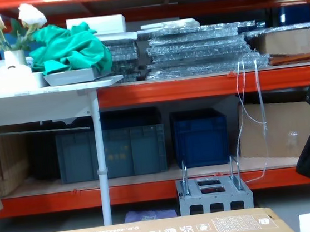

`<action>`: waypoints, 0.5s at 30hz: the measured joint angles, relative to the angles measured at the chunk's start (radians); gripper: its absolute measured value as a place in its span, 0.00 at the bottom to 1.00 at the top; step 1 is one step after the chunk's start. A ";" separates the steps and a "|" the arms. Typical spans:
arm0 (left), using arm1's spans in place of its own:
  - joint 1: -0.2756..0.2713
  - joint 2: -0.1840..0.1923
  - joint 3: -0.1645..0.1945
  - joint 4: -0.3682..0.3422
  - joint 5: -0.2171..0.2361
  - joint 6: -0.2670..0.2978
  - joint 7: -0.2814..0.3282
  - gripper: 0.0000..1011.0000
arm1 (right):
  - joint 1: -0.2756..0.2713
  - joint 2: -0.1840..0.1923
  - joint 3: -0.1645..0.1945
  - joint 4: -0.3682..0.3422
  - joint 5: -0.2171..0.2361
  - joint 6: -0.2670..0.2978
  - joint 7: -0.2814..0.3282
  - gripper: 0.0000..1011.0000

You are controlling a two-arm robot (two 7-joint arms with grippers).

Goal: Use one hand to grasp the basket and place it at the designated location.

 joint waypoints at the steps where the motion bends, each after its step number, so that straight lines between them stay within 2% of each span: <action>1: 0.000 0.000 0.000 0.000 0.000 0.000 0.000 0.00 | 0.000 0.000 0.000 0.000 0.001 -0.001 0.002 0.23; 5: 0.000 0.000 0.000 0.000 0.000 0.000 0.000 0.00 | 0.003 -0.001 0.000 0.002 0.005 -0.005 0.011 0.23; 8: 0.000 0.000 0.000 0.000 0.000 0.000 0.000 0.00 | 0.002 0.004 0.001 -0.002 0.011 -0.009 0.011 0.27; 11: 0.000 0.000 0.000 0.000 0.000 0.000 0.000 0.00 | 0.000 0.014 0.007 -0.011 0.017 -0.014 0.007 0.39; 12: 0.000 0.000 0.000 0.000 0.000 0.000 0.000 0.00 | 0.000 0.016 0.008 -0.012 0.018 -0.014 0.006 0.39; 15: 0.000 0.000 0.000 0.000 0.000 0.000 0.000 0.00 | 0.000 0.024 0.015 -0.024 0.022 -0.015 0.002 0.49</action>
